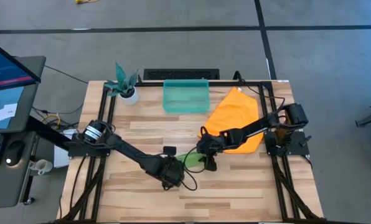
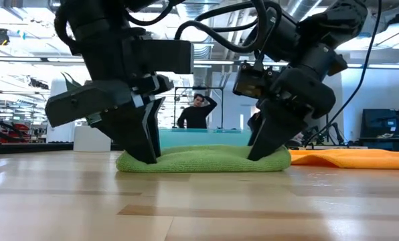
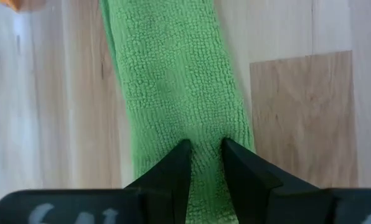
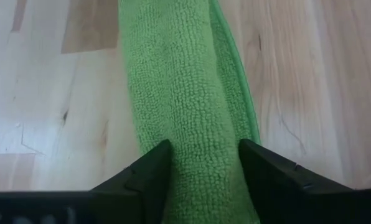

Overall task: Roll microfiber towels into tight, uniform cylinder then place into a basket
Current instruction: Put the rolled green towel into the blue bin

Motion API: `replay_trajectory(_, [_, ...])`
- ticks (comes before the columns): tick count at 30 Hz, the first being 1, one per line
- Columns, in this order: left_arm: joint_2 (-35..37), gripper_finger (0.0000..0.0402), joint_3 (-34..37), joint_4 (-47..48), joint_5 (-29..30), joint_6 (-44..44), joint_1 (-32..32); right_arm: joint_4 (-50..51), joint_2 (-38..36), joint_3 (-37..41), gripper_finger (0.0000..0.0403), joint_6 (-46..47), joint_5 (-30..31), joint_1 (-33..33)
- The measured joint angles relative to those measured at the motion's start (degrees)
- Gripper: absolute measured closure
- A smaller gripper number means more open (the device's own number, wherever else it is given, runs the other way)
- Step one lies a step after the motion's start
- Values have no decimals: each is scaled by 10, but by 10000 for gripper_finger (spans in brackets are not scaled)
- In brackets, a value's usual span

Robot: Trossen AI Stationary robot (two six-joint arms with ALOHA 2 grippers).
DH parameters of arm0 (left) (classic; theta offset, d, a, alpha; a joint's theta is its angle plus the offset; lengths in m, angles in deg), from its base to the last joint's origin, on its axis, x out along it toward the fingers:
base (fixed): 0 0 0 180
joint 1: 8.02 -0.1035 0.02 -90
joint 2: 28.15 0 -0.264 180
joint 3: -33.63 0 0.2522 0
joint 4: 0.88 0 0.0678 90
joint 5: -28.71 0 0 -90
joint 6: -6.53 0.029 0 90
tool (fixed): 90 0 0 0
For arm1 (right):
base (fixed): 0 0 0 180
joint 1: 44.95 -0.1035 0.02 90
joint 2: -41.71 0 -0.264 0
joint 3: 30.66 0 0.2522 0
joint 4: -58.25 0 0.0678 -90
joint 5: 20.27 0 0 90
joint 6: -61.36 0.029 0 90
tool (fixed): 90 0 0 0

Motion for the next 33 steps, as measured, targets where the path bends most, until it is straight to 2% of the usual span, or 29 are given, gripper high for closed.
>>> replay_trajectory(8, [-1, 313, -71, 105, 9, -2, 30, 11, 0, 0, 263, 0, -5, 0])
replay_trajectory(12, [-1, 313, -115, 191, 15, -30, 51, 11, 0, 0, 303, 0, -7, 0])
replay_trajectory(18, [0, 313, -184, 380, 13, -152, 101, 11, 0, 0, 334, 0, -7, 0])
replay_trajectory(21, [9, 317, -192, 436, 0, -226, 135, 11, 0, 0, 335, 1, -6, 0])
replay_trajectory(23, [27, 326, -174, 422, 0, -267, 158, 11, 0, 0, 336, 2, -5, -1])
replay_trajectory(26, [69, 349, -119, 336, 7, -297, 184, 10, 0, 1, 336, 2, -4, -1])
replay_trajectory(30, [140, 391, -11, 197, 49, -304, 196, 7, 0, 2, 337, 2, -3, 0])
replay_trajectory(33, [199, 396, 86, 92, 86, -294, 191, 7, 0, 2, 337, 2, -2, 0])
